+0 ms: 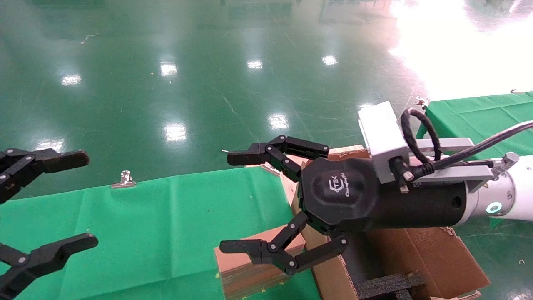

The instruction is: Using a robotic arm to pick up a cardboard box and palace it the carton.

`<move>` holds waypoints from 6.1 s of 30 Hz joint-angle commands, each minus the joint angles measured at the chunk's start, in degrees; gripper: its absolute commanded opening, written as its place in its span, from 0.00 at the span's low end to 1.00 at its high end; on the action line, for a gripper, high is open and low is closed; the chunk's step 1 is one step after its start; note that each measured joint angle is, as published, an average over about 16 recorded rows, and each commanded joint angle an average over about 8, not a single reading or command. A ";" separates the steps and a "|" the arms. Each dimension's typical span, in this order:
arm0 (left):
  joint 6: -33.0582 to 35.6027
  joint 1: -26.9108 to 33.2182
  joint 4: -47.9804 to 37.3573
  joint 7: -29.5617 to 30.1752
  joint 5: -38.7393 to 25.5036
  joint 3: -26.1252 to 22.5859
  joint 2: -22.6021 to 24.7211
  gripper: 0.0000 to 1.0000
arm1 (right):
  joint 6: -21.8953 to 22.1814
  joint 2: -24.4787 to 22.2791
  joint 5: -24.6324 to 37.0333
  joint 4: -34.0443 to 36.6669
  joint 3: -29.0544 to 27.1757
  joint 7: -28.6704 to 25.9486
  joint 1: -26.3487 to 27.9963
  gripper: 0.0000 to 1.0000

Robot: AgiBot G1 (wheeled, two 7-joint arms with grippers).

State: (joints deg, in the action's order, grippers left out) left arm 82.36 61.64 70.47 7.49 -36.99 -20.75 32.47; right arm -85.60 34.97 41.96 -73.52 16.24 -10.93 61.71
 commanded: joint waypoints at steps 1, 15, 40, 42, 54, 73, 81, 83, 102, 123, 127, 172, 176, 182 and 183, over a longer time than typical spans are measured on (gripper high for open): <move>0.00 0.00 0.00 0.00 0.00 0.00 0.00 0.00 | 0.00 0.02 -0.05 -0.02 -0.03 0.00 -0.02 1.00; 0.00 0.00 0.00 0.00 0.00 0.00 0.00 0.00 | -3.49 0.49 14.23 2.51 6.18 1.83 7.16 1.00; 0.00 0.00 0.00 0.00 0.00 0.00 0.00 0.00 | -3.47 13.26 40.40 7.84 30.30 7.15 25.63 1.00; 0.00 0.00 0.00 0.00 0.00 0.00 0.00 0.00 | -3.30 14.11 42.24 7.66 31.30 7.50 26.36 1.00; 0.00 0.00 0.00 0.00 0.00 0.00 0.00 0.85 | -3.05 16.99 49.12 5.71 35.63 8.45 28.59 1.00; -0.02 -0.02 -0.02 0.00 0.02 0.00 -0.01 1.00 | -2.07 17.68 49.10 7.16 36.19 8.30 28.42 0.00; -0.02 -0.02 -0.02 0.00 0.02 0.00 -0.01 1.00 | -2.21 17.65 49.06 7.00 36.15 8.32 28.42 0.00; -0.02 -0.02 -0.02 0.00 0.02 0.00 -0.01 1.00 | -2.24 17.65 49.05 6.97 36.15 8.32 28.42 0.00; -0.02 -0.02 -0.02 0.00 0.01 0.00 -0.01 1.00 | -2.43 17.33 48.97 7.41 35.80 7.76 29.42 0.00; -0.02 -0.01 -0.02 0.00 0.01 0.00 -0.01 1.00 | -5.70 14.26 39.41 25.77 37.74 13.74 55.91 0.00; -0.02 -0.01 -0.02 -0.01 0.01 0.00 -0.01 1.00 | -5.78 12.95 36.70 28.11 40.77 14.88 58.94 0.00; -0.02 -0.03 -0.04 -0.01 0.02 0.00 -0.02 1.00 | -3.06 -12.88 33.31 27.81 71.02 6.84 69.16 0.00; -0.02 -0.03 -0.04 -0.01 0.02 0.00 -0.02 1.00 | 0.13 -13.08 33.51 26.59 71.77 0.66 67.56 0.00; -0.02 -0.03 -0.04 -0.01 0.02 0.00 -0.02 1.00 | 6.10 -14.89 36.55 20.12 73.50 -16.60 65.42 0.00; -0.02 -0.03 -0.04 -0.01 0.02 0.00 -0.02 1.00 | 7.03 -15.36 37.32 18.52 73.81 -19.88 65.17 0.00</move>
State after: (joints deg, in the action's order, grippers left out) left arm 82.33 61.61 70.43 7.48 -36.97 -20.75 32.45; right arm -78.70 19.33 79.59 -55.78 90.05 -31.49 126.97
